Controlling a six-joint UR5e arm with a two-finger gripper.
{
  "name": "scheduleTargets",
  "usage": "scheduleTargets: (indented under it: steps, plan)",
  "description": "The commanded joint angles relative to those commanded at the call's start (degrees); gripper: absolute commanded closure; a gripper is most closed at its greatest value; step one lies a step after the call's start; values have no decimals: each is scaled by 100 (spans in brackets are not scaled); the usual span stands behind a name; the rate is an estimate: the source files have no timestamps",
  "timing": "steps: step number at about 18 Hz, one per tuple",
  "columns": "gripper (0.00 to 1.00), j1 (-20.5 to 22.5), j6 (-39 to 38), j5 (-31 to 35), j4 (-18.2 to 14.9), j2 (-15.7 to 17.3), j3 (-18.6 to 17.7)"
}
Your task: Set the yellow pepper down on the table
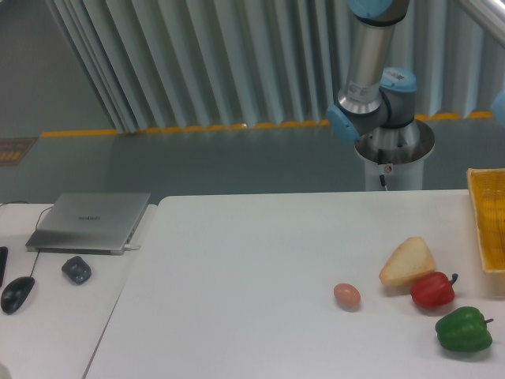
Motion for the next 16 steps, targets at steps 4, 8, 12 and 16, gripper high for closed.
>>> scheduleTargets:
  steps: [4,8,12,16]
  plan:
    - [44,18,0,9,-26,-9,70]
    - [55,26,9,18,-175,35,333]
    - [61,35,0,-17,-509,61,641]
    - [61,35,-314,-613,-1272,62,1185]
